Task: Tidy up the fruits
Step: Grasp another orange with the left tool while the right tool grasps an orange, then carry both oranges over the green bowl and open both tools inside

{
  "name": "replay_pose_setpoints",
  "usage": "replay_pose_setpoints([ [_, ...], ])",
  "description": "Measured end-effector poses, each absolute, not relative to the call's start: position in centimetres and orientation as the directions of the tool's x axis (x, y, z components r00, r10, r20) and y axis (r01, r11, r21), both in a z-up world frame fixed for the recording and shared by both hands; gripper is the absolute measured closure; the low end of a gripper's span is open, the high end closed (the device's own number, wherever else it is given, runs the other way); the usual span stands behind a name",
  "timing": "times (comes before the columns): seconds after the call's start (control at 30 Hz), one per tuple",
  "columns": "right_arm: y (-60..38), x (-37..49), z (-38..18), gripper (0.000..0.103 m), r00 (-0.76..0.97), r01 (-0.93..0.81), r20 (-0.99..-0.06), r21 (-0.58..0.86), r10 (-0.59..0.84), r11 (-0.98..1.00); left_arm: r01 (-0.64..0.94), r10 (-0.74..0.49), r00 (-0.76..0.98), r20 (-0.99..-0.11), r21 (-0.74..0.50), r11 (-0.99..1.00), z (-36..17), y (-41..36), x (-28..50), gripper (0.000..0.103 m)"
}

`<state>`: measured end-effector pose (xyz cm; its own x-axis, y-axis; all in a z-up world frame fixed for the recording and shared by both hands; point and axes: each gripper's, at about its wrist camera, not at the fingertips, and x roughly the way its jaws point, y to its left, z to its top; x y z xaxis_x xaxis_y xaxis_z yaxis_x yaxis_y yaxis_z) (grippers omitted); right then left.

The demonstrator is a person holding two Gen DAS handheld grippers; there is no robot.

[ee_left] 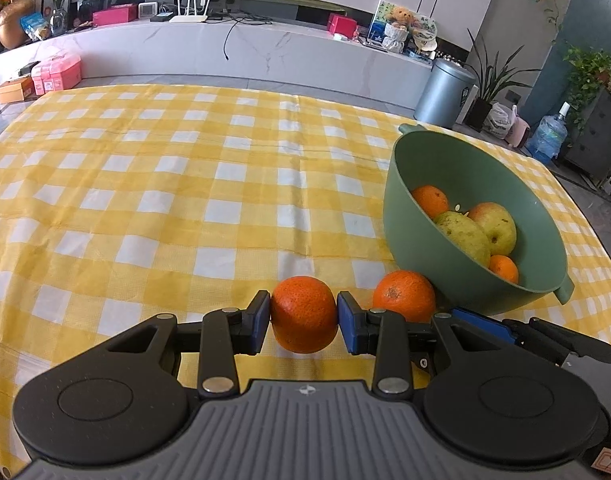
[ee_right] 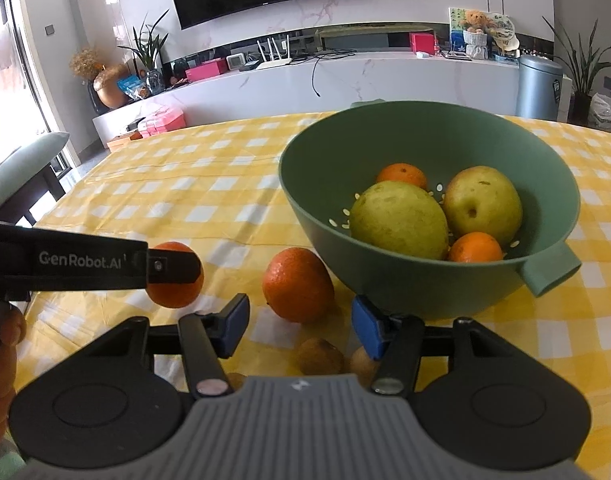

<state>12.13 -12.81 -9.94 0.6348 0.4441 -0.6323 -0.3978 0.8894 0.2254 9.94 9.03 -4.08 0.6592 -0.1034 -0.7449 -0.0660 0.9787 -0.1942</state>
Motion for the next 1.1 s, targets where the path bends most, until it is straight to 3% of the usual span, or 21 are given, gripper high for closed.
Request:
replay_pose_setpoints([
  [0.13, -12.6, 12.4, -10.1, 0.049, 0.630, -0.402, -0.629, 0.238, 0.455, 0.884, -0.074, -0.096, 0.655, -0.749, -0.190, 0.979, -4.2, 9.1, 10.1, 0.063],
  [0.4, -11.9, 13.3, -10.8, 0.060, 0.632, -0.376, -0.640, 0.241, 0.437, 0.895, -0.074, -0.091, 0.648, -0.756, -0.182, 0.980, -4.5, 9.2, 10.3, 0.063],
  [0.87, -12.0, 12.2, -10.3, 0.063, 0.598, -0.414, -0.644, 0.262, 0.477, 0.872, -0.059, -0.096, 0.689, -0.719, -0.187, 0.981, -3.6, 9.0, 9.5, 0.063],
  [1.1, -13.3, 9.9, -8.4, 0.063, 0.616, -0.455, -0.598, 0.262, 0.513, 0.851, -0.040, -0.124, 0.731, -0.671, -0.223, 0.974, -2.5, 9.2, 8.9, 0.063],
])
